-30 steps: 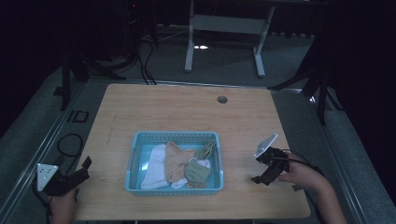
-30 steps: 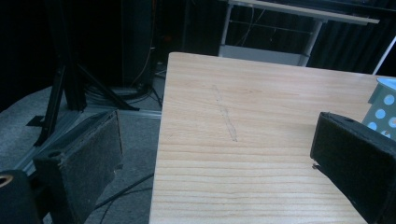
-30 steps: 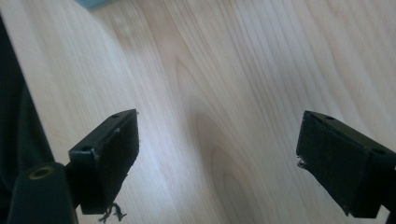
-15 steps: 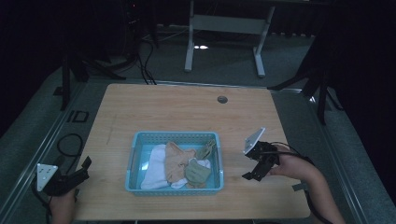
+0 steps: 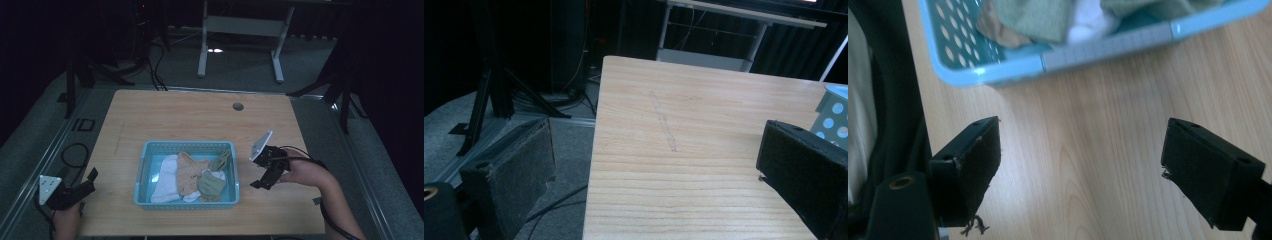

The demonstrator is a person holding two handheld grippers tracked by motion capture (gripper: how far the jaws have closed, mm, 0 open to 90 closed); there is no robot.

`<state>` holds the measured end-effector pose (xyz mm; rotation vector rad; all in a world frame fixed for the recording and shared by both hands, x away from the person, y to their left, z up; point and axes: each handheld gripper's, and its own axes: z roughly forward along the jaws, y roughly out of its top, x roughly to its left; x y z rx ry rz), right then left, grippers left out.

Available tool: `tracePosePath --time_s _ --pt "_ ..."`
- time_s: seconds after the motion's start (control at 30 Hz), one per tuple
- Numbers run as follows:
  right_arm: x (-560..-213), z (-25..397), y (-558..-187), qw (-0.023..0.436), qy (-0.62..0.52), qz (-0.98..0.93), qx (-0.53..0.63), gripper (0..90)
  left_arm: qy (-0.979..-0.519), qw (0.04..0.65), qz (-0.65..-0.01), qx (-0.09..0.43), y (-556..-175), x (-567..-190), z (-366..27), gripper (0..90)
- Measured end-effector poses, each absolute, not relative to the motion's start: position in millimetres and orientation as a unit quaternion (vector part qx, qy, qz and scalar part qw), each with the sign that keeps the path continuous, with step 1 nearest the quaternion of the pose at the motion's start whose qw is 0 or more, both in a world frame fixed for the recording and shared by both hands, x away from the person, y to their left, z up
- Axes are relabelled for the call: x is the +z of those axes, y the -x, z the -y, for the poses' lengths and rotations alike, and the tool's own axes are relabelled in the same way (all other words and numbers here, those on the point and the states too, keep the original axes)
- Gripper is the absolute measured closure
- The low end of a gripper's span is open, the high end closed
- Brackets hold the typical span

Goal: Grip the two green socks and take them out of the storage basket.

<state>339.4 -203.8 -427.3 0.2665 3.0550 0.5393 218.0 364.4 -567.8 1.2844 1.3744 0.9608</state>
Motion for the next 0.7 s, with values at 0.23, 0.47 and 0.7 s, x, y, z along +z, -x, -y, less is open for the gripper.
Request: tracePosePath --time_s 0.23,0.47,0.7 --pt "-416.4 186.2 -340.8 0.010 -0.068 -0.979 0.192 16.8 -0.530 0.493 -0.566 0.395 -217.9 -567.8 -364.6 2.3" --pt "-418.7 162.0 -343.6 0.003 -0.050 -0.979 0.198 18.6 -0.530 0.494 -0.566 0.394 -217.8 -567.8 -364.9 2.3" --pt "-427.4 135.8 -344.0 -0.007 -0.029 -0.980 0.195 20.0 -0.531 0.494 -0.565 0.394 -217.9 -567.8 -365.1 2.3"
